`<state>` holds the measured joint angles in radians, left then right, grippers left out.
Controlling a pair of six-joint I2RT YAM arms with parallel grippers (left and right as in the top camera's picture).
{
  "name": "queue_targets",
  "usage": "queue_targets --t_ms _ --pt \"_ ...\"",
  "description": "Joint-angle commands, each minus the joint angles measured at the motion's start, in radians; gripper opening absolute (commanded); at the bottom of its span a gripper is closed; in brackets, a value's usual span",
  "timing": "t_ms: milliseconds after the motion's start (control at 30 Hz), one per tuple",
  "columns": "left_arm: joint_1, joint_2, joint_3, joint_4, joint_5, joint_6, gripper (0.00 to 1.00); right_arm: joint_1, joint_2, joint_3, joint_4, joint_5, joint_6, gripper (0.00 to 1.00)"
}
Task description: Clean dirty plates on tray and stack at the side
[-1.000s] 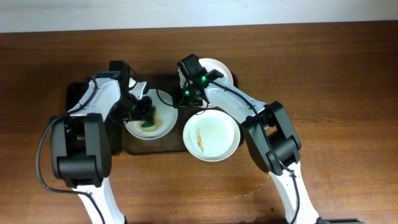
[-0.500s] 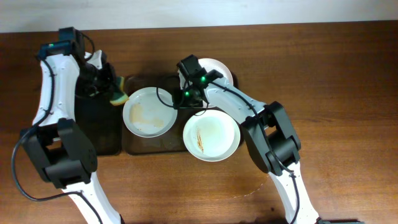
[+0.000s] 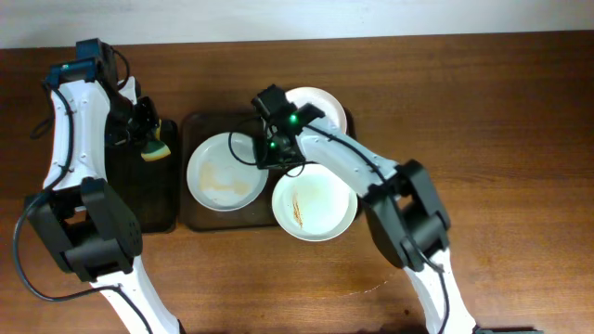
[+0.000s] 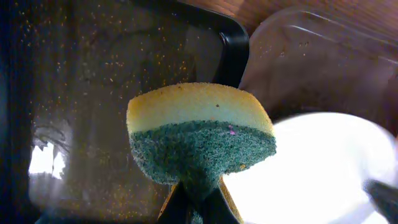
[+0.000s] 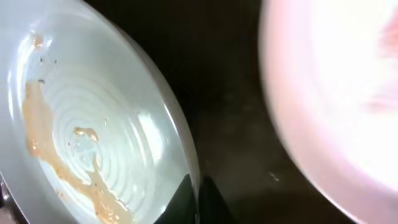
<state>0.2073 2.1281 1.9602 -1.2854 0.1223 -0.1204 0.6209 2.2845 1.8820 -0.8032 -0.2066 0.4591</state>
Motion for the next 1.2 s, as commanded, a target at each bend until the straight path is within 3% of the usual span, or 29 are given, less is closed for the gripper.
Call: queue_targets --t_ms 0,267,400,867,1067,1167 --pt "0.002 0.000 0.017 0.019 -0.008 0.016 0.01 0.012 -0.182 0.054 -0.040 0.246 -0.074 0.04" --pt "0.002 0.000 0.017 0.062 -0.008 0.016 0.01 0.197 -0.233 0.052 -0.065 0.973 -0.175 0.04" --pt "0.002 0.000 0.017 0.066 -0.008 0.016 0.01 0.274 -0.233 0.052 -0.054 1.189 -0.174 0.04" --pt "0.002 0.000 0.017 0.065 -0.007 0.016 0.01 0.349 -0.235 0.053 0.068 1.449 -0.276 0.04" --pt "0.002 0.000 0.017 0.066 -0.007 0.016 0.01 0.349 -0.235 0.053 0.067 1.426 -0.276 0.04" --pt "0.002 0.000 0.017 0.066 -0.007 0.016 0.01 0.348 -0.234 0.053 0.063 1.273 -0.264 0.04"
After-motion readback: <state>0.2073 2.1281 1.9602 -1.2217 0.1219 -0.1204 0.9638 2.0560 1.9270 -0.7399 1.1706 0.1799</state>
